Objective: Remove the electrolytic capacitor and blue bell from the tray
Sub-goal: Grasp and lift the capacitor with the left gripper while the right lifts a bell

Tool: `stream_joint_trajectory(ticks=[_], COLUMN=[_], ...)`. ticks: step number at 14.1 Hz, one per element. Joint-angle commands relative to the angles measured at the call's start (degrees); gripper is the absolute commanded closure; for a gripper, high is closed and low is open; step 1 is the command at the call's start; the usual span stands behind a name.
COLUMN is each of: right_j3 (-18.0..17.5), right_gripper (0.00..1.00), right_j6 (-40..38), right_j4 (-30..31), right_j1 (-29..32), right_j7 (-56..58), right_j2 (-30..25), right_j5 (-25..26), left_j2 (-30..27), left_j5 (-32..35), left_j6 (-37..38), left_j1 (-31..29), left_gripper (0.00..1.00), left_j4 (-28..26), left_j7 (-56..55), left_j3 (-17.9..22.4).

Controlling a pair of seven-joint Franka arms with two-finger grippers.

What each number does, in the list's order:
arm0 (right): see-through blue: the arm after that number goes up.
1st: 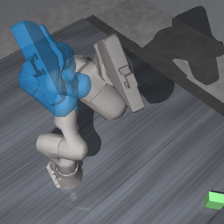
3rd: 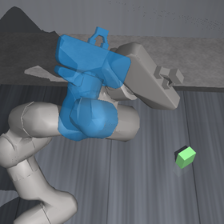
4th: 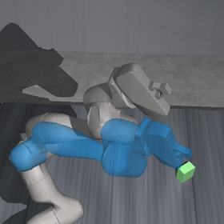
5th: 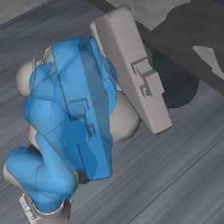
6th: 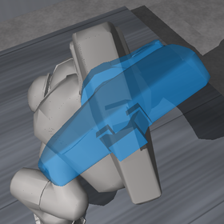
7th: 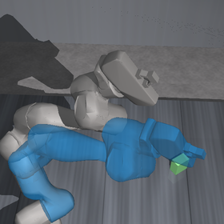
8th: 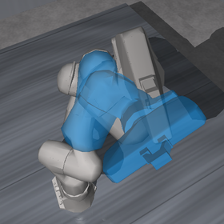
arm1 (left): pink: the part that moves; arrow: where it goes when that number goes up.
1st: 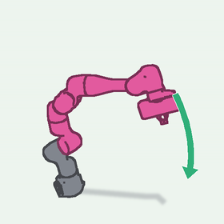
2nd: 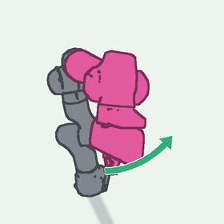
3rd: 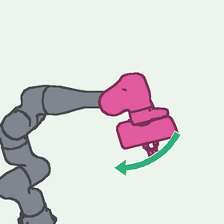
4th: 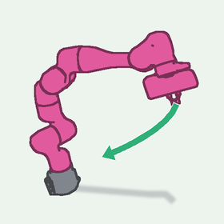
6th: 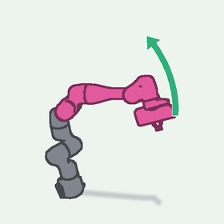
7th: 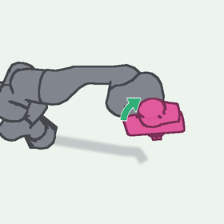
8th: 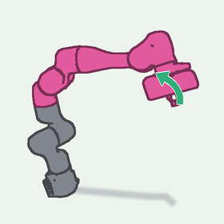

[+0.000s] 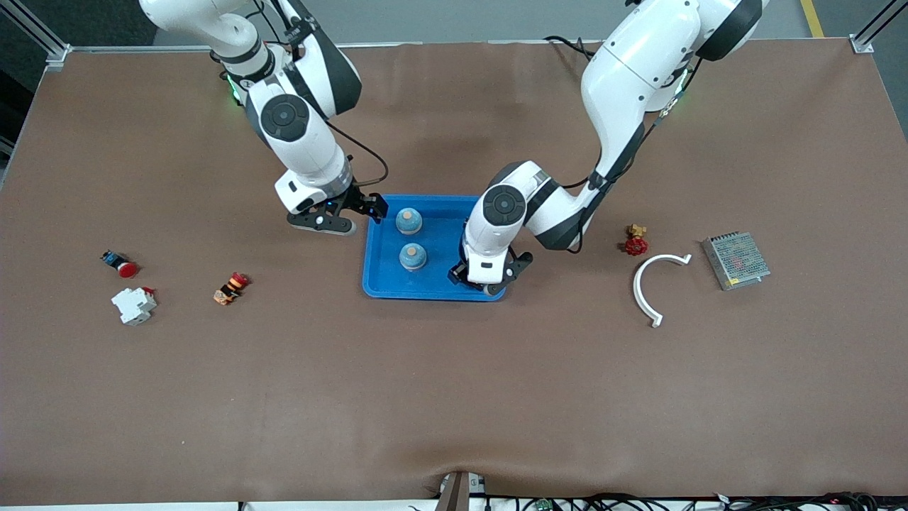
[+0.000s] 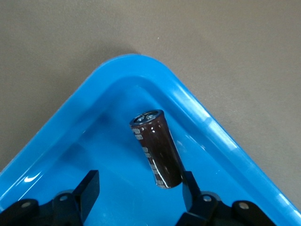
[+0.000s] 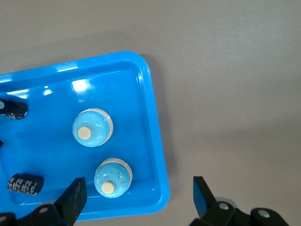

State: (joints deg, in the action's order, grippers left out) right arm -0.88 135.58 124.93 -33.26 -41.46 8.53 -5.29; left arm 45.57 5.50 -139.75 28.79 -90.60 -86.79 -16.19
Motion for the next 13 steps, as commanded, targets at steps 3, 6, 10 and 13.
stream_joint_trajectory(ticks=[3, 6, 10, 13], right_j3=[0.70, 0.79, 0.88, 0.88], right_gripper=[0.00, 0.00, 0.00, 0.00], right_j6=[9.51, 14.18, 14.63, 16.03], right_j4=[0.93, 0.93, 0.93, 0.85], right_j1=[-5.40, -8.13, -9.37, -10.07], right_j7=[-5.63, -8.19, -8.46, -8.46], right_j2=[6.39, 10.44, 12.64, 13.87], right_j5=[-0.69, -0.60, -0.25, -0.25], left_j2=[2.51, 2.42, -0.47, -6.43], left_j5=[1.44, 1.53, 1.62, 1.62], left_j6=[-0.43, -0.34, 1.58, 7.98], left_j1=[1.00, 1.01, 0.39, -0.83], left_gripper=[0.27, 0.51, 1.00, 1.00], left_j4=[2.36, 2.36, 2.36, 2.45], left_j7=[-1.19, -1.10, -1.01, -0.57], left_j3=[1.51, 1.69, 1.69, 1.87])
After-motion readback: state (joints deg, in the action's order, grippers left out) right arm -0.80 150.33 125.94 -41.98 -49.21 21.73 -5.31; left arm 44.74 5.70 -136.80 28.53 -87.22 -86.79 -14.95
